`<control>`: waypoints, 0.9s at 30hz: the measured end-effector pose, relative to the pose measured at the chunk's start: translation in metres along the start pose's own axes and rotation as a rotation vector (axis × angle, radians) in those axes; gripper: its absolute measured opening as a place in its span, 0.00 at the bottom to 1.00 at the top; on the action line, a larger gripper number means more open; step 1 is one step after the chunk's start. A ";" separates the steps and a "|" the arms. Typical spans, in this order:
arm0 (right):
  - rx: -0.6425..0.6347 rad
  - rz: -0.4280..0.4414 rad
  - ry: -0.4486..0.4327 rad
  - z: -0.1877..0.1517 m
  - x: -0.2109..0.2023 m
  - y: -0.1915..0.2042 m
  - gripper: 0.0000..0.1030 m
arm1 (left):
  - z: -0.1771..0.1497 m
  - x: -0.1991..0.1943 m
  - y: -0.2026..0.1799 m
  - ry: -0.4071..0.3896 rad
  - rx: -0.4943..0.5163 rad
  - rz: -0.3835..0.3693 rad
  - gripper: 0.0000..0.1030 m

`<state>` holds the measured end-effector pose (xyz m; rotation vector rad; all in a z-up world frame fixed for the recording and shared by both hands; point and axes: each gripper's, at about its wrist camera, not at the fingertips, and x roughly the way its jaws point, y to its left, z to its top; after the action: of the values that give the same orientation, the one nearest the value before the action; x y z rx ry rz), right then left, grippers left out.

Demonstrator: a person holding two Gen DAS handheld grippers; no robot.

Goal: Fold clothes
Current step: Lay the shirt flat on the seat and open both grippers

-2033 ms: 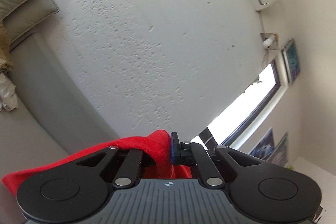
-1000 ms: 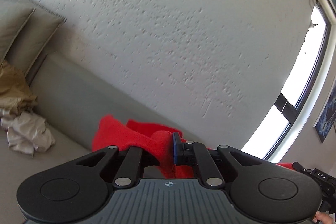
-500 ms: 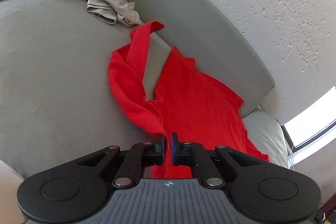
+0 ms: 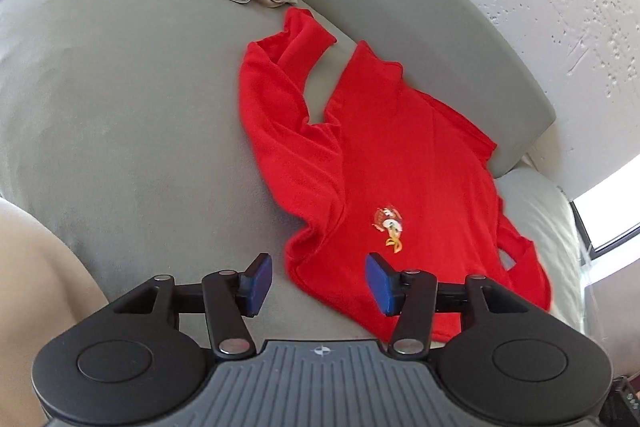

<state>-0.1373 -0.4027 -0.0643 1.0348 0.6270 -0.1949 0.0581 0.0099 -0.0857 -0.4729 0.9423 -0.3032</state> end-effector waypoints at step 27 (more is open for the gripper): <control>-0.508 -0.325 -0.136 -0.008 0.079 0.031 0.07 | 0.012 0.043 -0.006 -0.053 0.122 0.074 0.04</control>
<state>-0.0633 -0.3693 -0.0893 0.4230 0.6736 -0.3648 0.0920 -0.0118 -0.1069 -0.3324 0.8826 -0.2782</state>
